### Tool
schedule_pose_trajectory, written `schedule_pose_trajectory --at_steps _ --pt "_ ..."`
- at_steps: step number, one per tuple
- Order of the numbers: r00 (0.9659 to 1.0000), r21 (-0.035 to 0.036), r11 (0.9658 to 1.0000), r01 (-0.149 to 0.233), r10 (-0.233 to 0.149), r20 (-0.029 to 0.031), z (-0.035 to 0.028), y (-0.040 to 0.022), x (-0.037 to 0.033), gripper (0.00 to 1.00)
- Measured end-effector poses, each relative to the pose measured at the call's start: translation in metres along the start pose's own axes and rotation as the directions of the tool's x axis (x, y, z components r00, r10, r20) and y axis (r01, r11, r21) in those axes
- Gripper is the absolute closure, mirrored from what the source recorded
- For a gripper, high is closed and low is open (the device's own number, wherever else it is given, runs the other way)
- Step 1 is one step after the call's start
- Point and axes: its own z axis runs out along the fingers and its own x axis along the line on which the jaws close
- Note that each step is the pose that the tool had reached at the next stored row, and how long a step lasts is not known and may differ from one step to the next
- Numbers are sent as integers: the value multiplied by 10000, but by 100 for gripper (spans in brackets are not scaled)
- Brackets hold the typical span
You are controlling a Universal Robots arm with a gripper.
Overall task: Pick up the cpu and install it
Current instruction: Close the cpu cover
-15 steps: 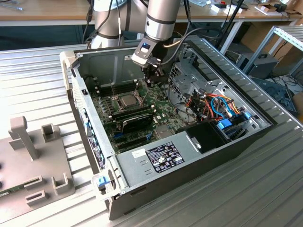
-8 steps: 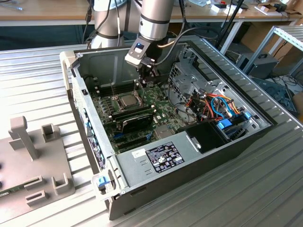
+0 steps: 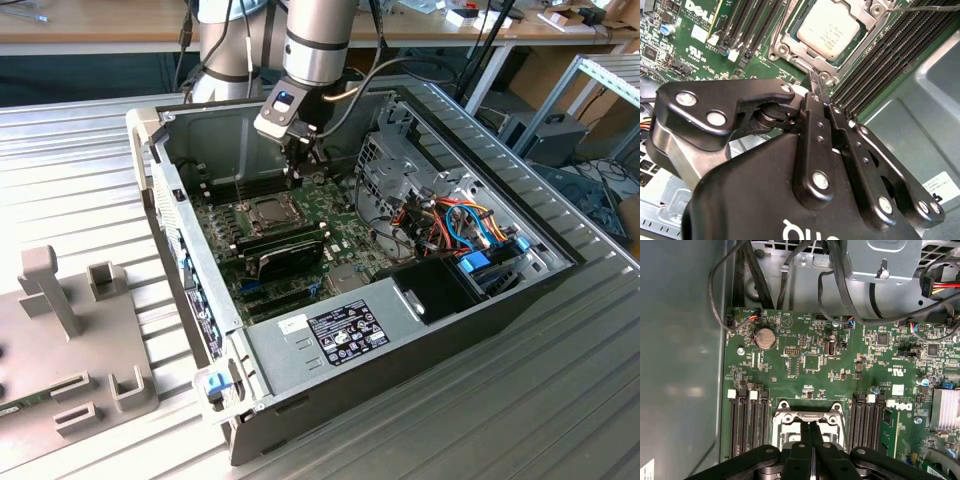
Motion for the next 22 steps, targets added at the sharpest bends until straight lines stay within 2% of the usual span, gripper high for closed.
schedule_pose_trajectory --at_steps 2,10,16,22 --pt "10000 1 10000 -1 1 7 1 -13 1 89" --pt "10000 0 10000 0 0 14 47 -237 15 89" --pt "10000 1 10000 0 0 29 72 -361 23 89" --pt "10000 34 10000 -4 3 77 94 -439 19 89"
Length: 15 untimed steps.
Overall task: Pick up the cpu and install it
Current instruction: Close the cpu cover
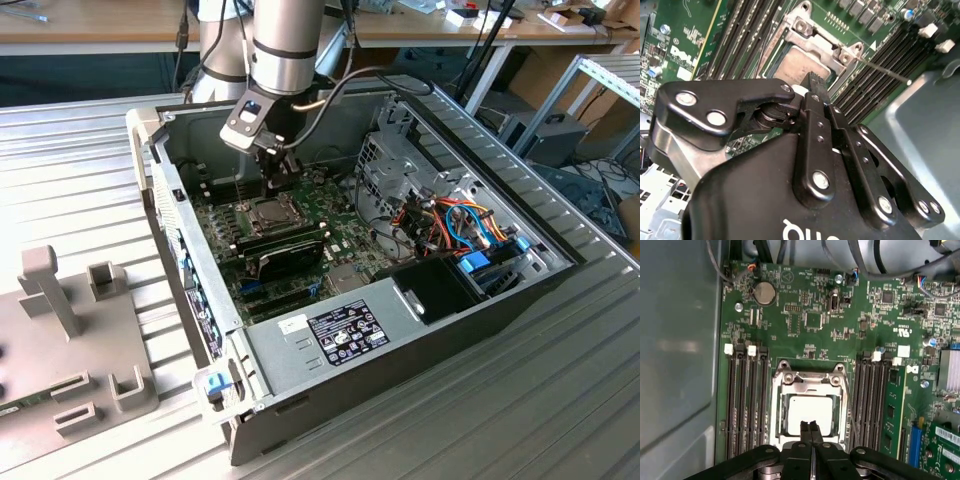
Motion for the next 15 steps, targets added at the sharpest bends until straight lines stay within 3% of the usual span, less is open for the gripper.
schedule_pose_trajectory --at_steps 6,15 --pt "10000 5 10000 -10 10 57 42 -116 2 89" --pt "10000 9 10000 -13 13 79 79 -188 -9 89"
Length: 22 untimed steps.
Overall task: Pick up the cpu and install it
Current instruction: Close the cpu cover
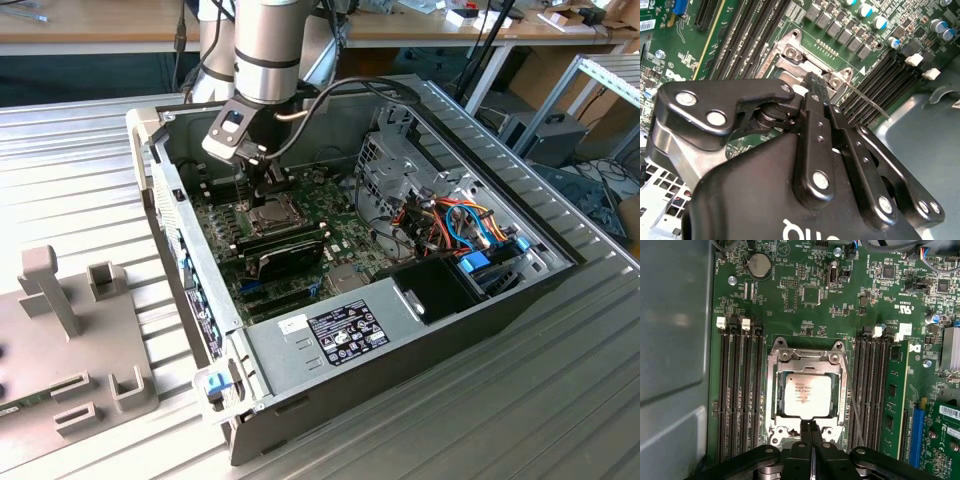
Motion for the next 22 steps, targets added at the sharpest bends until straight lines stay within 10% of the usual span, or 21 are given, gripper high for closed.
schedule_pose_trajectory --at_steps 22 --pt "10000 -3 10000 -2 2 -4 140 -35 16 89"
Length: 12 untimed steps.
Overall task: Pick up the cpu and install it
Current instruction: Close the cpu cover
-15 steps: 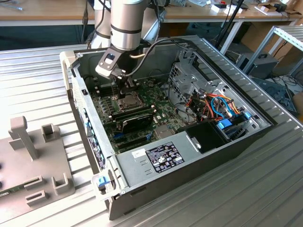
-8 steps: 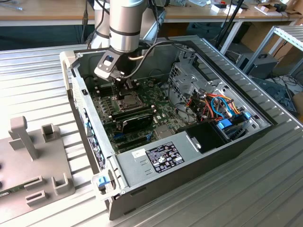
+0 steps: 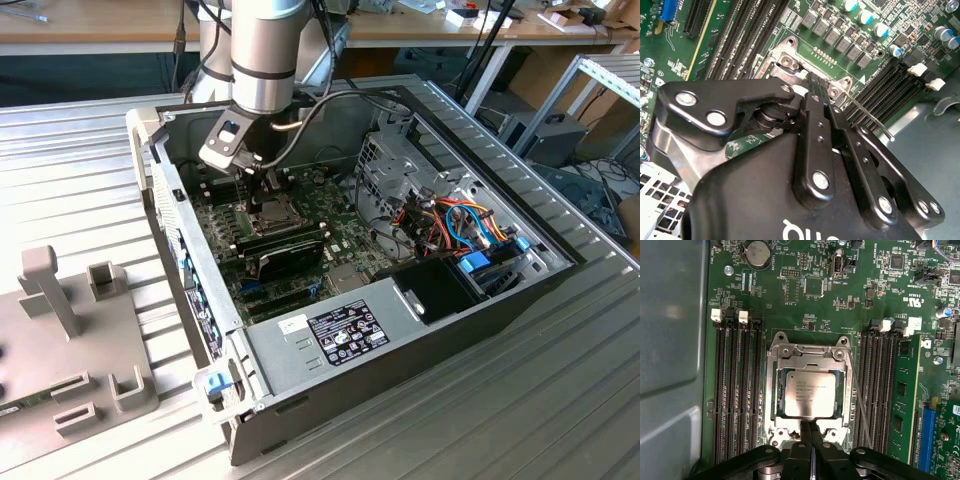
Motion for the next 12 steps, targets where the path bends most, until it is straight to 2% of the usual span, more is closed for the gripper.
schedule_pose_trajectory --at_steps 5,12 --pt "10000 2 10000 0 0 3 68 -1 6 89" --pt "10000 2 10000 0 0 3 80 -1 7 89"
